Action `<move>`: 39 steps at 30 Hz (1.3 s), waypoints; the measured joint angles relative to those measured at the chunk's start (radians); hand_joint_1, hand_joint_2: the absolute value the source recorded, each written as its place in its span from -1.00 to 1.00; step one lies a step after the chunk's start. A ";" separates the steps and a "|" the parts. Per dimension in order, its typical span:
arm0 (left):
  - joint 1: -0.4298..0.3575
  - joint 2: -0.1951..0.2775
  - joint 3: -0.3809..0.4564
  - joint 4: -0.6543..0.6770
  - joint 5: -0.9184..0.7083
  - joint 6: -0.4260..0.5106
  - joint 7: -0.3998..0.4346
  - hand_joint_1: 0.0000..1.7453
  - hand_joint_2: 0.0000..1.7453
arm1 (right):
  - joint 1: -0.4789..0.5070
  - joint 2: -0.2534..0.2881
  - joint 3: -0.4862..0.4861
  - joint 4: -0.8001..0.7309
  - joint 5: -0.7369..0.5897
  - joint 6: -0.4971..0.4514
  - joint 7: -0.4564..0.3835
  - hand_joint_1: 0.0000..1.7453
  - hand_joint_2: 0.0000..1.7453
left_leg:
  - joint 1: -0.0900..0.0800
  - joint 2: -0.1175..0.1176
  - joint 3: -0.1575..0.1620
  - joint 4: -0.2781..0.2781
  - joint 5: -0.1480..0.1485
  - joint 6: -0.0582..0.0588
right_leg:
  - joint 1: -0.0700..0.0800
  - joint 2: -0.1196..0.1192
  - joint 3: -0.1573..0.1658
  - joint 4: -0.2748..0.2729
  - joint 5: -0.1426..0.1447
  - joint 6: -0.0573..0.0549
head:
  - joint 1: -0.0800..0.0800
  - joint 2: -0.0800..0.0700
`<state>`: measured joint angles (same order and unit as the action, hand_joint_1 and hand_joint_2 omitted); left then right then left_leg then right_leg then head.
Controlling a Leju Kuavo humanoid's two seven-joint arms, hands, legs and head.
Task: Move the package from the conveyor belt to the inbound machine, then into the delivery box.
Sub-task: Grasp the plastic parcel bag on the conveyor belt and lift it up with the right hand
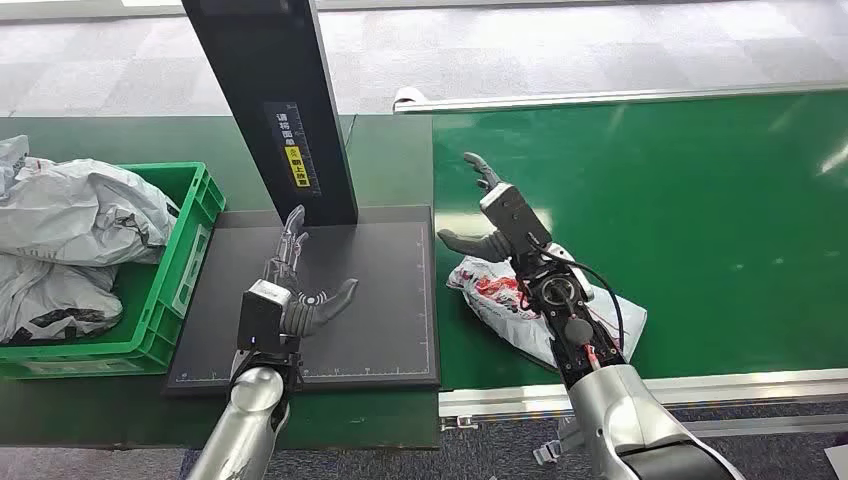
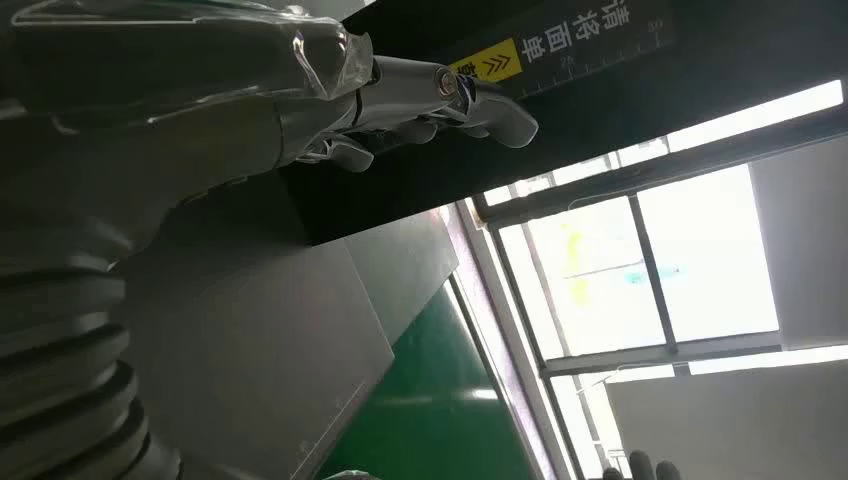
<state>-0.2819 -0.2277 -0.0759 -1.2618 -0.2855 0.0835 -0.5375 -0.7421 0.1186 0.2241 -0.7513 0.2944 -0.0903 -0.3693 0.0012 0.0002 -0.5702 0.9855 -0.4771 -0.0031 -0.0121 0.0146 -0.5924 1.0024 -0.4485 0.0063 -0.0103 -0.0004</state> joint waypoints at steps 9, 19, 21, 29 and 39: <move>0.018 0.000 0.000 -0.028 -0.032 -0.018 0.027 -1.00 1.00 | 0.024 -0.031 0.017 -0.026 0.304 -0.011 0.218 -1.00 1.00 | 0.000 0.000 0.000 0.000 0.000 0.000 | 0.000 0.000 0.000 0.000 0.000 0.000 | 0.000 0.000; 0.013 -0.005 -0.002 -0.031 -0.047 -0.025 0.042 -1.00 1.00 | 0.044 -0.049 0.022 -0.005 0.492 0.106 0.299 -1.00 1.00 | 0.000 0.000 0.000 0.000 0.000 0.000 | 0.000 0.000 0.000 0.000 0.000 0.000 | 0.000 0.000; 0.007 -0.006 -0.003 -0.031 -0.047 -0.021 0.050 -1.00 1.00 | 0.043 -0.051 0.022 0.011 0.501 0.167 0.284 -1.00 1.00 | 0.000 0.000 0.000 0.000 0.000 0.000 | 0.000 0.000 0.000 0.000 0.000 0.000 | 0.000 0.000; -0.011 -0.007 -0.009 -0.030 -0.040 -0.014 0.074 -1.00 1.00 | 0.016 -0.051 0.033 0.102 0.553 0.255 0.318 -1.00 1.00 | 0.000 0.000 0.000 0.000 0.000 0.000 | 0.000 0.000 0.000 0.000 0.000 0.000 | 0.000 0.000; -0.019 -0.007 -0.019 -0.022 -0.038 -0.009 0.081 -1.00 1.00 | -0.004 -0.051 0.046 0.178 0.568 0.267 0.344 -1.00 1.00 | 0.000 0.000 0.000 0.000 0.000 0.000 | 0.000 0.000 0.000 0.000 0.000 0.000 | 0.000 0.000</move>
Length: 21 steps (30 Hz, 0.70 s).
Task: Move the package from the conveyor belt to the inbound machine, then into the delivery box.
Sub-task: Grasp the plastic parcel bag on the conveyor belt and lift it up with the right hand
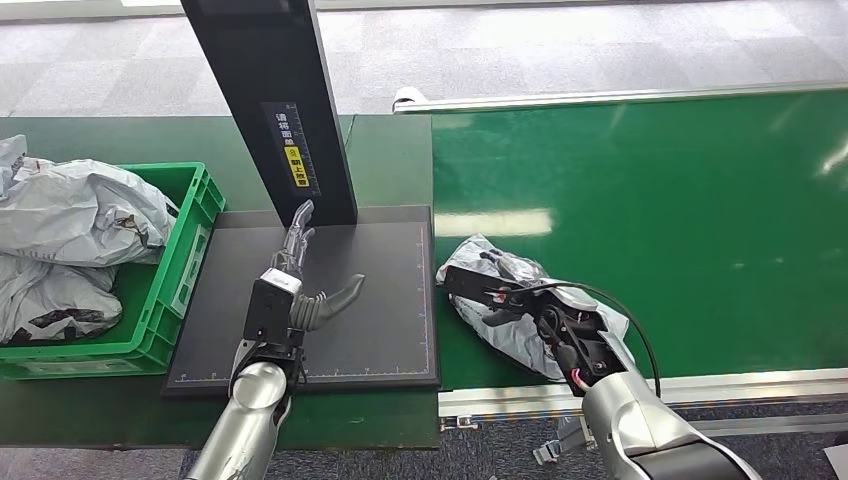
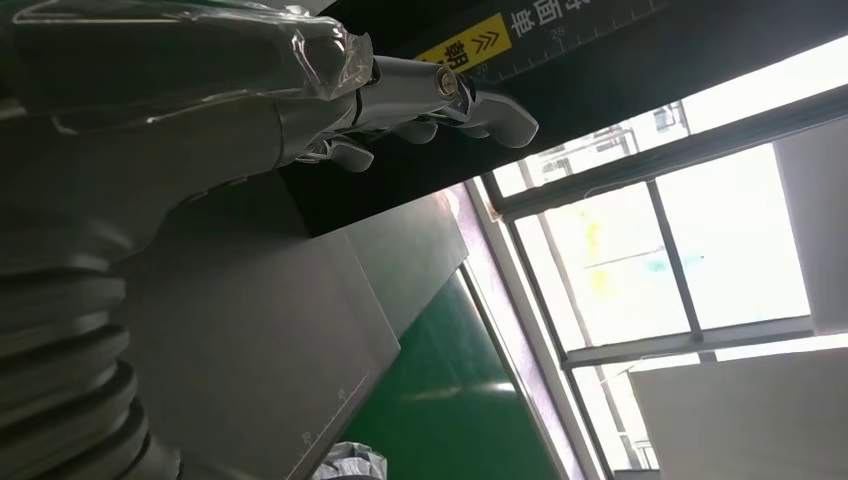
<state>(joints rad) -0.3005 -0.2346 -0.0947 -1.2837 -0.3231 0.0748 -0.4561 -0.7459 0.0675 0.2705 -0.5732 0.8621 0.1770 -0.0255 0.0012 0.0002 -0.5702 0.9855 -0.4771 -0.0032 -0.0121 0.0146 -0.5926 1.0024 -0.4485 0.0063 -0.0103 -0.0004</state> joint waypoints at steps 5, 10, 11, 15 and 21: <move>-0.001 0.000 -0.003 0.000 0.000 0.000 0.000 -1.00 1.00 | -0.004 0.000 0.003 0.014 0.000 0.000 0.000 -1.00 1.00 | 0.000 0.000 0.000 0.000 0.000 0.000 | 0.000 0.000 0.000 0.000 0.000 0.000 | 0.000 0.000; -0.001 0.000 -0.003 0.000 0.000 0.000 0.001 -1.00 1.00 | -0.006 0.000 0.004 0.021 0.000 0.000 0.000 -1.00 1.00 | 0.000 0.000 0.000 0.000 0.000 0.000 | 0.000 0.000 0.000 0.000 0.000 0.000 | 0.000 0.000; -0.002 0.000 -0.003 0.000 0.000 0.000 0.001 -1.00 1.00 | -0.006 0.000 0.004 0.022 0.000 0.000 0.000 -1.00 1.00 | 0.000 0.000 0.000 0.000 0.000 0.000 | 0.000 0.000 0.000 0.000 0.000 0.000 | 0.000 0.000; -0.003 0.000 -0.003 0.000 0.001 0.000 0.001 -1.00 1.00 | -0.006 0.000 0.004 0.025 0.000 0.000 0.000 -1.00 1.00 | 0.000 0.000 0.000 0.000 0.000 0.000 | 0.000 0.000 0.000 0.000 0.000 0.000 | 0.000 0.000; -0.005 0.000 -0.004 0.003 0.002 0.001 0.002 -1.00 1.00 | -0.007 0.000 0.004 0.030 0.000 0.022 0.020 -1.00 1.00 | 0.000 0.000 0.000 0.000 0.000 0.000 | 0.000 0.000 0.000 0.000 0.000 0.000 | 0.000 0.000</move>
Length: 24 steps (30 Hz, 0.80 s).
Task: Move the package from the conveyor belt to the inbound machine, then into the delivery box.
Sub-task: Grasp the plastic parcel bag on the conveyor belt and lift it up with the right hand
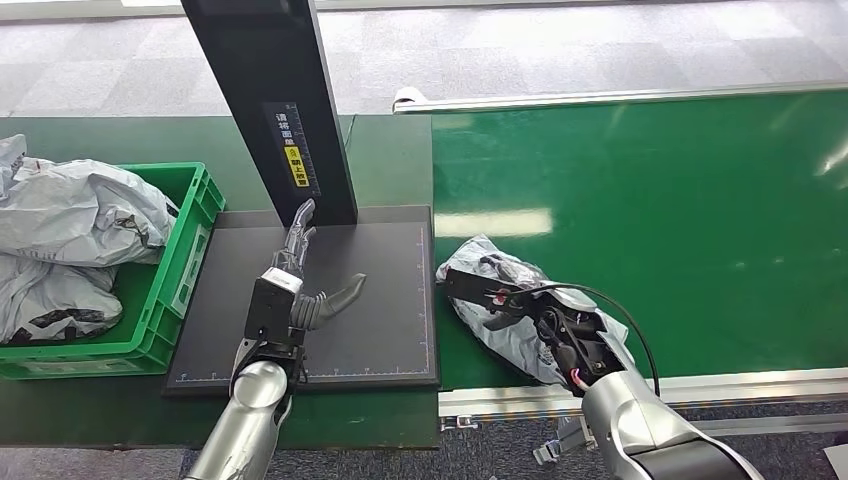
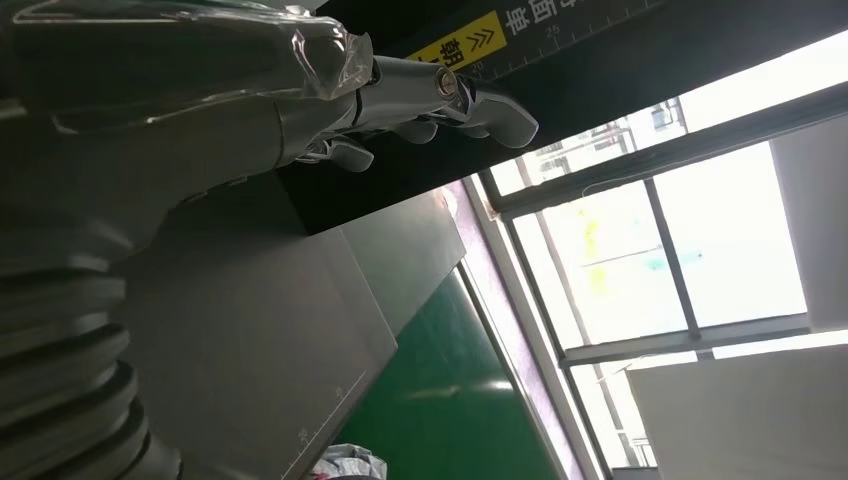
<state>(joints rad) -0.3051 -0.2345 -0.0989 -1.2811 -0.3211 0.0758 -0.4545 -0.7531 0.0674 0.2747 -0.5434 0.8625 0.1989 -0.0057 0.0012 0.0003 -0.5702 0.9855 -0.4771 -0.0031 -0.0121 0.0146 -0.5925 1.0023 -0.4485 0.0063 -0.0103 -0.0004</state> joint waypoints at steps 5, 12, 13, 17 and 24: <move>-0.004 0.000 -0.003 0.012 0.006 0.009 0.005 -1.00 1.00 | -0.003 0.000 0.000 0.019 0.014 0.020 0.043 -1.00 1.00 | 0.000 0.000 0.000 0.000 0.000 0.000 | 0.000 0.000 0.000 0.000 0.000 0.000 | 0.000 0.000; -0.003 0.000 -0.003 0.022 0.008 0.026 0.005 -1.00 1.00 | -0.012 0.000 0.001 0.051 0.034 0.040 0.069 0.93 1.00 | 0.000 0.000 0.000 0.000 0.000 0.000 | 0.000 0.000 0.000 0.000 0.000 0.000 | 0.000 0.000; -0.003 0.000 -0.003 0.023 0.009 0.029 0.004 -1.00 1.00 | -0.014 0.000 0.001 0.054 0.037 0.042 0.067 0.92 1.00 | 0.000 0.000 0.000 0.000 0.000 0.000 | 0.000 0.000 0.000 0.000 0.000 0.000 | 0.000 0.000; -0.003 0.000 -0.003 0.035 0.018 0.039 0.001 -1.00 1.00 | -0.022 -0.001 0.002 0.065 0.039 0.051 0.062 0.86 1.00 | 0.000 0.000 0.000 0.000 0.000 0.000 | 0.000 0.000 0.000 0.000 0.000 0.000 | 0.000 0.000; -0.003 0.000 -0.003 0.049 0.026 0.041 -0.003 -1.00 1.00 | -0.028 -0.001 0.002 0.081 0.036 0.065 0.056 0.88 1.00 | 0.000 0.000 0.000 0.000 0.000 0.000 | 0.000 0.000 0.000 0.000 0.000 0.000 | 0.000 0.000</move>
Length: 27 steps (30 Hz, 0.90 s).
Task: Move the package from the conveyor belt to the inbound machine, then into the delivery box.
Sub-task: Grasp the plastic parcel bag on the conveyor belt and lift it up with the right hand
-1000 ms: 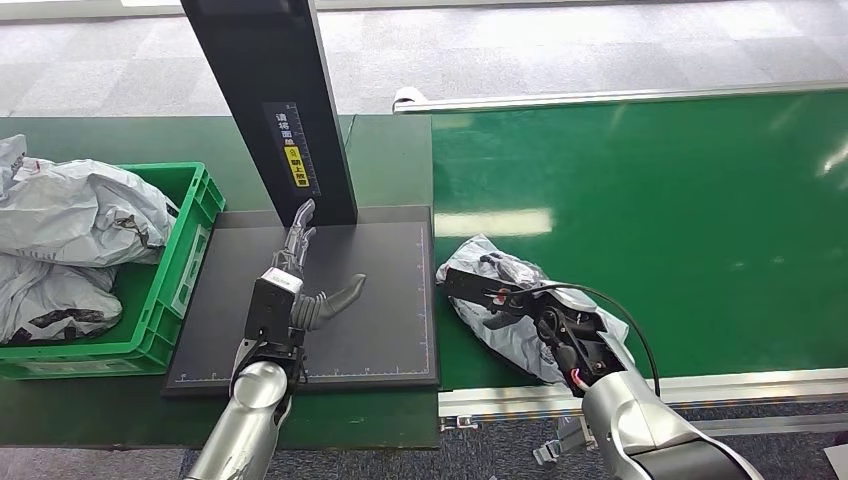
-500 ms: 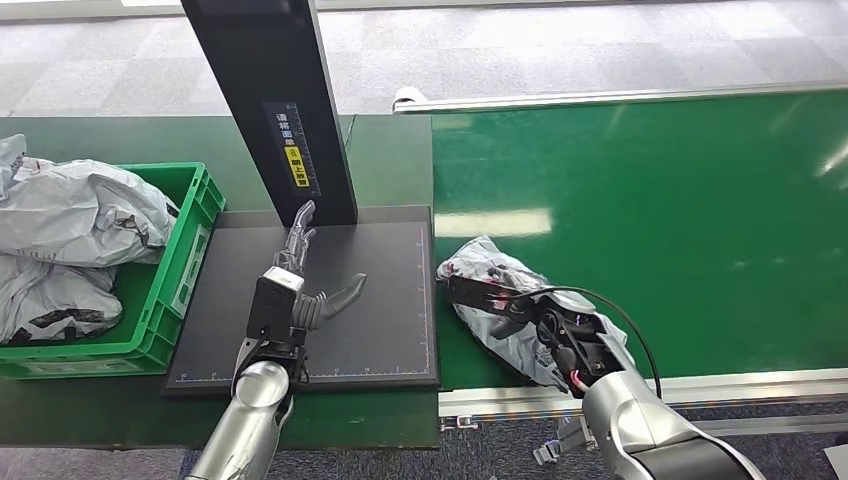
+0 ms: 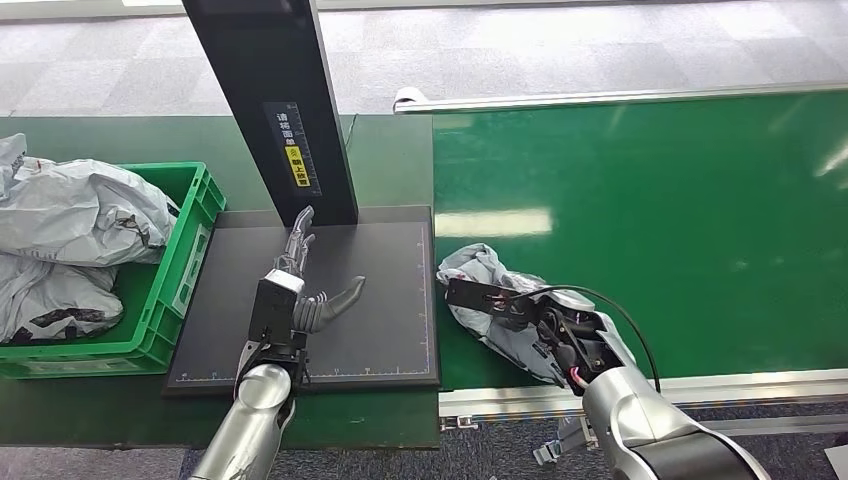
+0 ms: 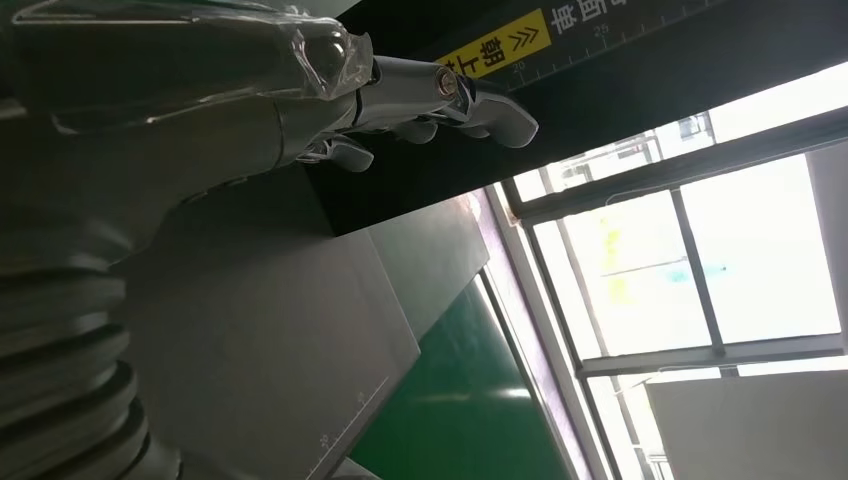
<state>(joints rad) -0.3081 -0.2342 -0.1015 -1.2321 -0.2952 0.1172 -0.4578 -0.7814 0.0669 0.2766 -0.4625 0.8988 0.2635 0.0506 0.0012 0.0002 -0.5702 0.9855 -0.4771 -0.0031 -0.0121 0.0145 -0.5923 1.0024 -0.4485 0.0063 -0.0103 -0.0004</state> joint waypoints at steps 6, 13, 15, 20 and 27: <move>0.001 0.000 0.000 0.004 0.001 0.007 -0.001 -1.00 1.00 | -0.004 0.001 0.001 0.010 0.002 0.009 -0.009 0.96 1.00 | 0.000 0.000 0.000 0.000 0.000 0.000 | 0.000 0.000 0.000 0.000 0.000 0.000 | 0.000 0.000; 0.008 0.002 0.003 0.003 0.016 0.044 -0.025 -1.00 1.00 | -0.005 0.004 0.003 0.011 0.016 -0.033 -0.067 1.00 1.00 | 0.000 0.000 0.000 0.000 0.000 0.000 | 0.000 0.000 0.000 0.000 0.000 0.000 | 0.000 0.000; 0.012 0.003 0.004 0.001 0.021 0.053 -0.031 -1.00 1.00 | -0.005 0.005 0.004 0.011 0.018 -0.050 -0.082 1.00 1.00 | 0.000 0.000 0.000 0.000 0.000 0.000 | 0.000 0.000 0.000 0.000 0.000 0.000 | 0.000 0.000; 0.043 0.007 0.013 -0.043 0.054 0.097 -0.068 -1.00 1.00 | -0.005 0.009 0.006 -0.025 -0.001 -0.191 -0.180 1.00 1.00 | 0.000 0.000 0.000 0.000 0.000 0.000 | 0.000 0.000 0.000 0.000 0.000 0.000 | 0.000 0.000; 0.085 0.008 0.029 -0.106 0.100 0.124 -0.113 -1.00 1.00 | 0.025 0.023 -0.041 -0.176 -0.134 -0.308 -0.275 1.00 1.00 | 0.000 0.000 0.000 0.000 0.000 0.000 | 0.000 0.000 0.000 0.000 0.000 0.000 | 0.000 0.000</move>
<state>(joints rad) -0.2229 -0.2266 -0.0722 -1.3379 -0.1951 0.2409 -0.5711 -0.7564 0.0896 0.2354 -0.6389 0.7650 -0.0450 -0.2248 0.0013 0.0001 -0.5704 0.9854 -0.4771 -0.0031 -0.0121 0.0145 -0.5923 1.0025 -0.4486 0.0063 -0.0104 -0.0004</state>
